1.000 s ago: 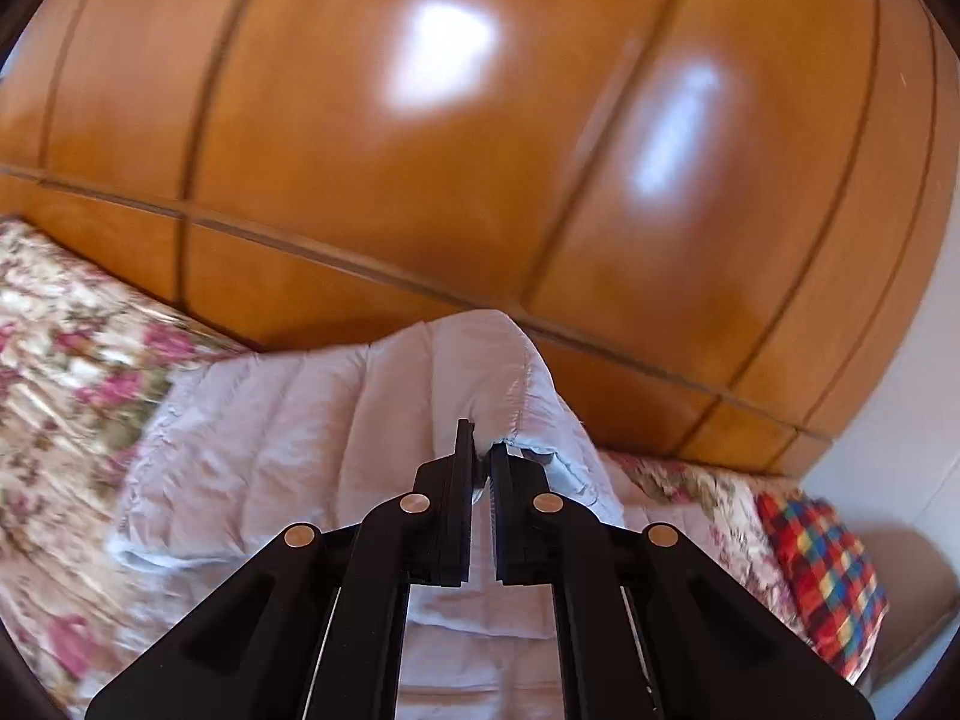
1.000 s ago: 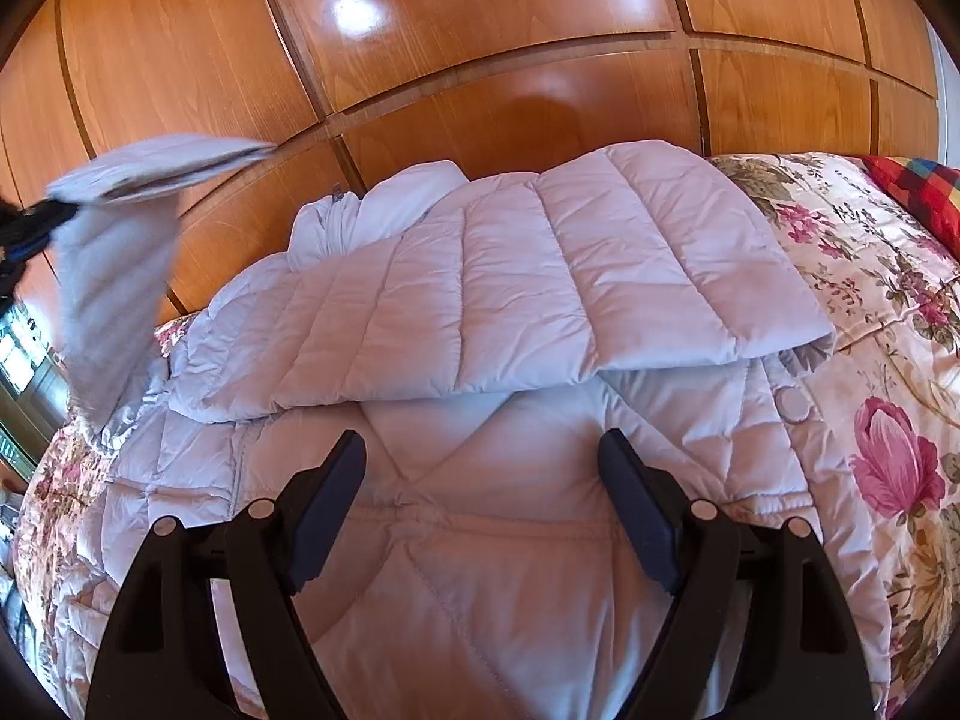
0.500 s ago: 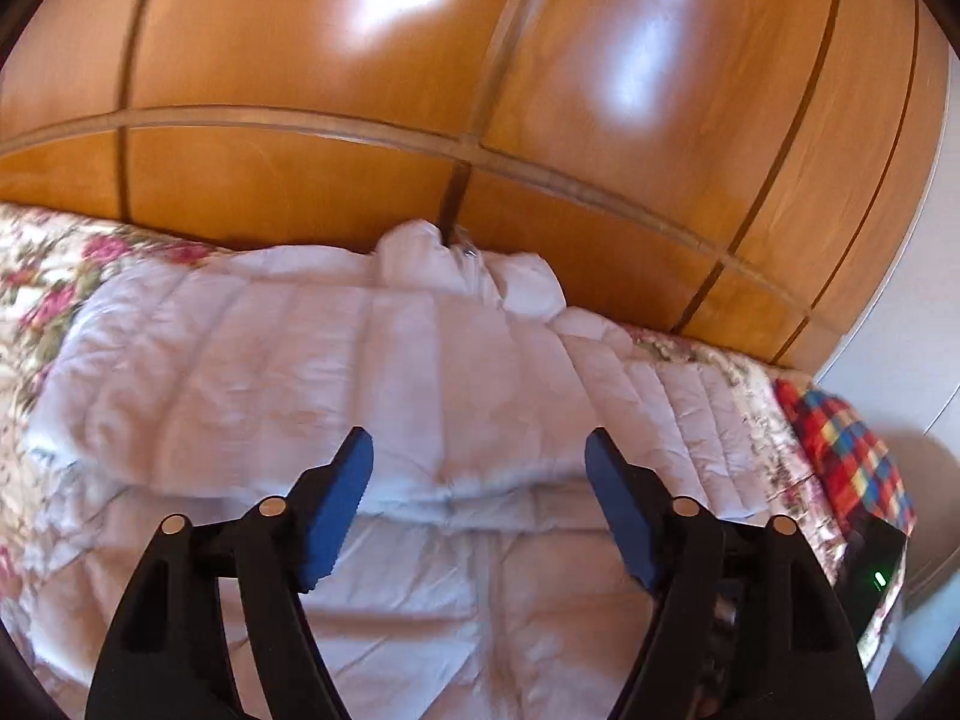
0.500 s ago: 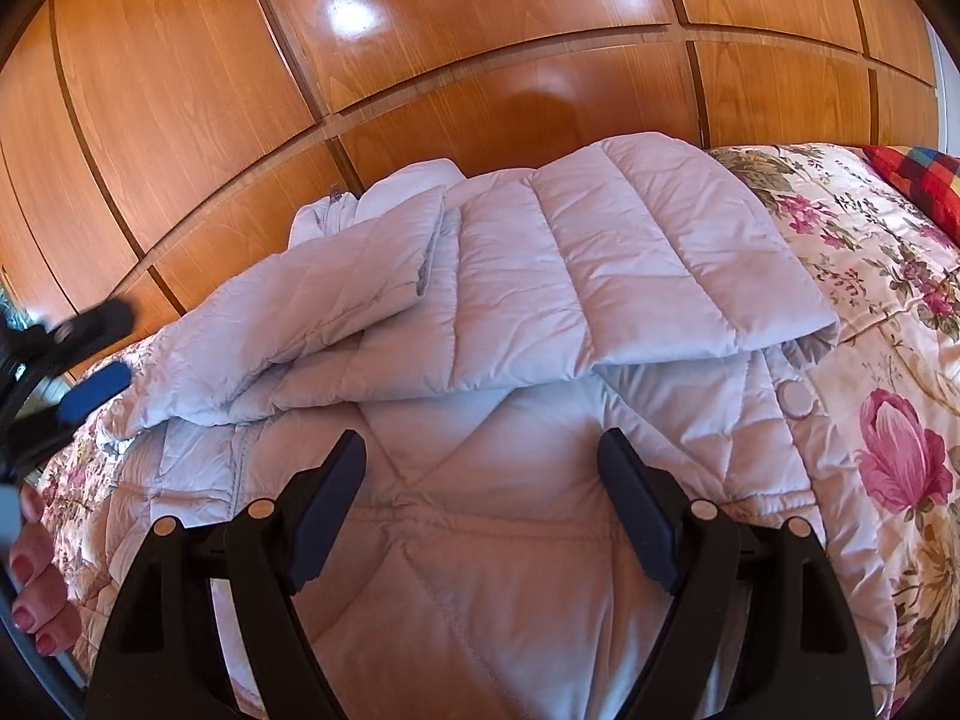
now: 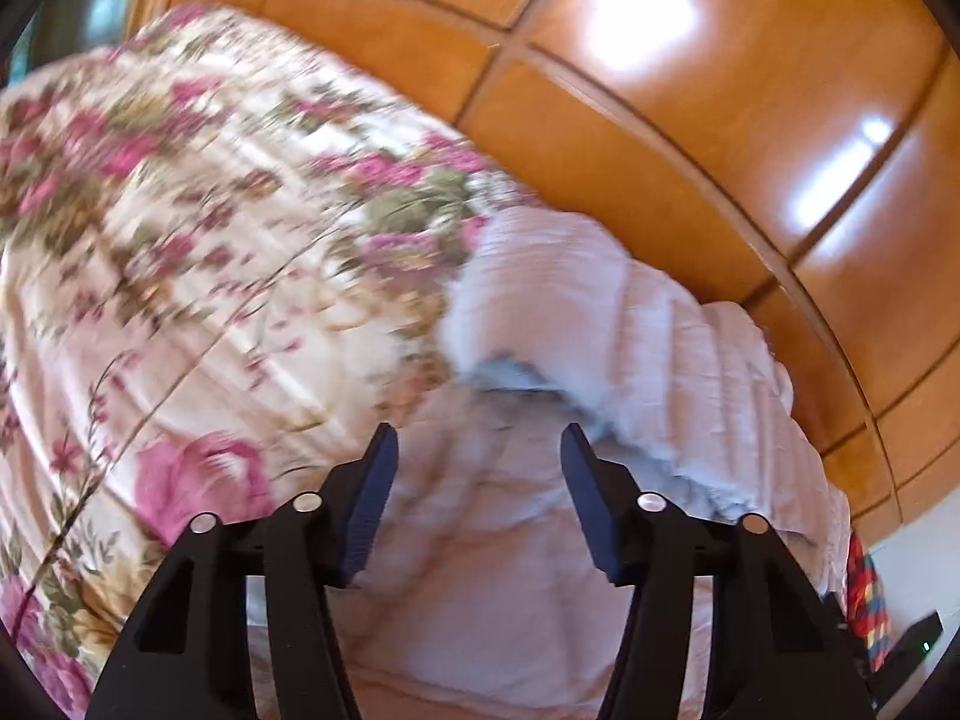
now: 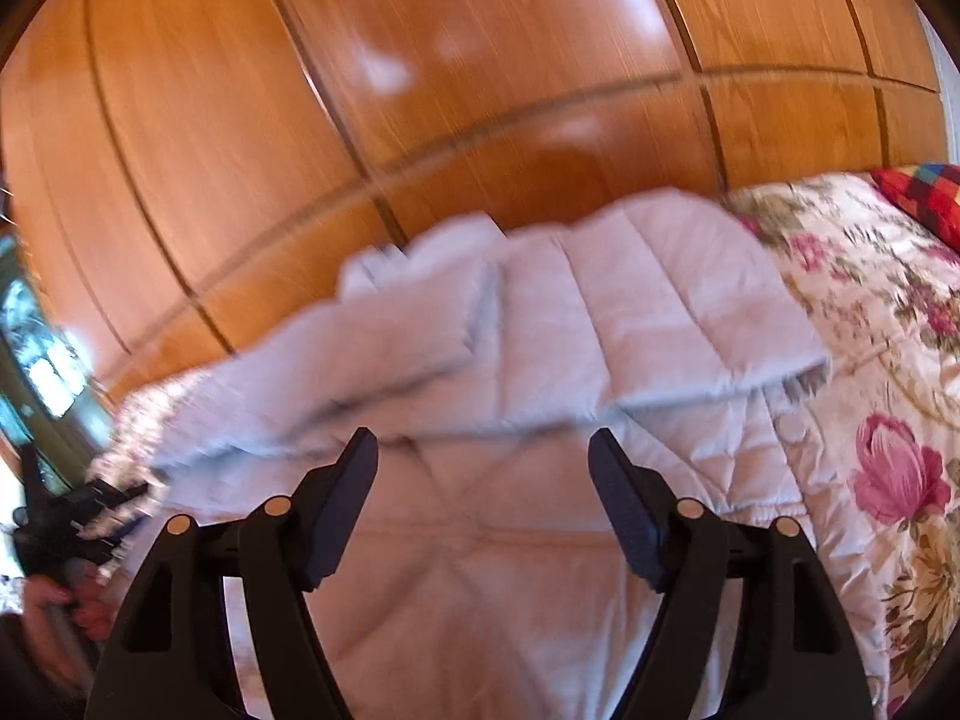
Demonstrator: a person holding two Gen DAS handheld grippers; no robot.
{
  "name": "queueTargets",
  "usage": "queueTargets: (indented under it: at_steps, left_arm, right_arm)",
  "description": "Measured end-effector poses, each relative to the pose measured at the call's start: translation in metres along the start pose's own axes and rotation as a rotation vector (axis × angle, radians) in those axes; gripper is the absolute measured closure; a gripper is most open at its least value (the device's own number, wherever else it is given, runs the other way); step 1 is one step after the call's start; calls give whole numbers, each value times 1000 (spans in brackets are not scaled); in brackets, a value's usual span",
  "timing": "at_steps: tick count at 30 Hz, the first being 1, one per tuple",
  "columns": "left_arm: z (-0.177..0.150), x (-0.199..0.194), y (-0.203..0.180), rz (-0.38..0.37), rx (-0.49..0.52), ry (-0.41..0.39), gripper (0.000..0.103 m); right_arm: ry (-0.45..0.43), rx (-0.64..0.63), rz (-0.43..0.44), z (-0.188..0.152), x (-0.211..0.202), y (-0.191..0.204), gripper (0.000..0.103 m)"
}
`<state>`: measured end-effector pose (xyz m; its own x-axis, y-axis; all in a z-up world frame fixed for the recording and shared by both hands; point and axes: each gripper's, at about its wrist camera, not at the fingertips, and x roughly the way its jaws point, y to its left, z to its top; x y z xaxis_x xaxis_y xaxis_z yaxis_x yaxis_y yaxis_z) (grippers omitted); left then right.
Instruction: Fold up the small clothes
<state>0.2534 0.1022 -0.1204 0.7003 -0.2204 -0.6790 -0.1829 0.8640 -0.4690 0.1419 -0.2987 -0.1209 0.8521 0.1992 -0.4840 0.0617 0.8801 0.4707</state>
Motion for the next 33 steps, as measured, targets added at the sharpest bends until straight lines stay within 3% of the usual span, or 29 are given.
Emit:
queueTargets:
  at_steps: [2, 6, 10, 13, 15, 16, 20, 22, 24, 28, 33]
  left_arm:
    - [2, 0, 7, -13, -17, 3, 51]
    - [5, 13, 0, 7, 44, 56, 51]
    - [17, 29, -13, 22, 92, 54, 51]
    - [28, 42, -20, 51, 91, 65, 51]
    - [32, 46, -21, 61, 84, 48, 51]
    - [35, 48, -22, 79, 93, 26, 51]
    - [35, 52, -14, 116, 77, -4, 56]
    - [35, 46, -7, 109, 43, -38, 56]
    - [34, 44, -4, 96, 34, -52, 56]
    - [28, 56, -12, 127, 93, -23, 58]
    - [29, 62, -2, 140, 47, -30, 58]
  right_arm:
    - [26, 17, 26, 12, 4, 3, 30]
    - [81, 122, 81, 42, 28, 1, 30]
    - [183, 185, 39, 57, 67, -1, 43]
    - [252, 262, 37, 54, 93, -7, 44]
    - [256, 257, 20, 53, 102, -4, 65]
    - [267, 236, 28, 54, 107, 1, 98]
    - [175, 145, 21, 68, 88, 18, 99]
    - [96, 96, -26, 78, 70, 23, 99]
    - [72, 44, -92, 78, 66, 20, 99]
    - [145, 49, -132, 55, 80, 3, 99]
    - [167, 41, -104, 34, 93, -4, 99]
